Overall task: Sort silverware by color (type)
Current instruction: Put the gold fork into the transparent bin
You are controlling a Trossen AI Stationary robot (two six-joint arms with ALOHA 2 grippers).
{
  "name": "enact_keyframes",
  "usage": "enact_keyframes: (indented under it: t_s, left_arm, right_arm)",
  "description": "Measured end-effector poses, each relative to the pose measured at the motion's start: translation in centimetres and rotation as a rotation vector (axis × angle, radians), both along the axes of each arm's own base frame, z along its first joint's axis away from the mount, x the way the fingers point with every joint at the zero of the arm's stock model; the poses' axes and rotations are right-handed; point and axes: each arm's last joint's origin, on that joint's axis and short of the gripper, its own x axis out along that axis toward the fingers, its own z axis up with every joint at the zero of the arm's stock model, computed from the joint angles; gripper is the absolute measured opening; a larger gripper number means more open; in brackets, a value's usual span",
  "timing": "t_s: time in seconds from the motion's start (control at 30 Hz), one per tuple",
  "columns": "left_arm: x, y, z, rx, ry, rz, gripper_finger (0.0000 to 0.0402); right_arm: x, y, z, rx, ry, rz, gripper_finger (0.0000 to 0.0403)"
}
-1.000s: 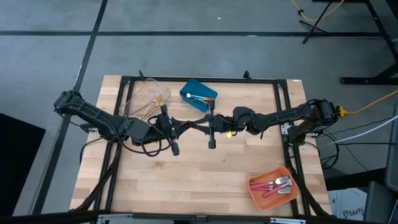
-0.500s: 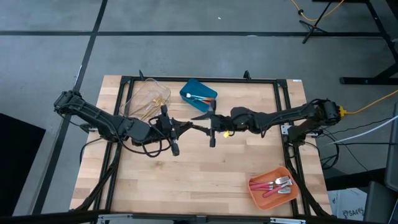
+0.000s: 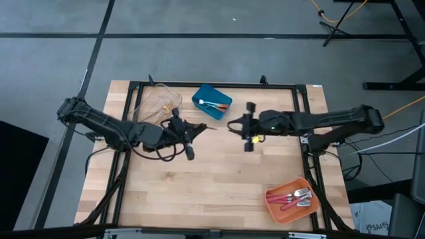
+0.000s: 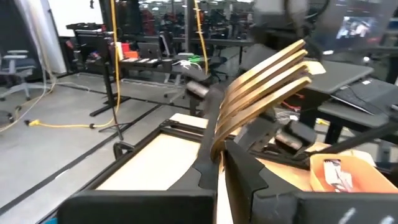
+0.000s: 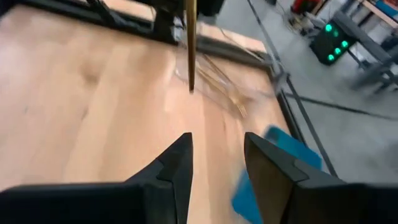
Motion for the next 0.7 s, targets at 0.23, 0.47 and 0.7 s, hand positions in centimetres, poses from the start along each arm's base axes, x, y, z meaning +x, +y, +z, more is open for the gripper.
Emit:
enact_keyframes:
  t_s: [0.23,0.47,0.7]
  left_arm:
    - [0.5,2.2,0.0,-0.013,-0.005,0.067,0.0002]
    - [0.8,6.0,-0.1,-0.043,0.020,0.051,0.0002]
    - [-0.8,11.2,-0.9,-0.230,0.182,0.111,0.0002]
  right_arm:
    - [-4.9,-0.5,2.5,-0.024,0.018,-0.046,0.0133]
    - [-9.5,-0.9,4.6,-0.009,-0.034,-0.048,0.0133]
    - [-13.0,-1.1,4.3,0.054,-0.097,-0.045,0.0133]
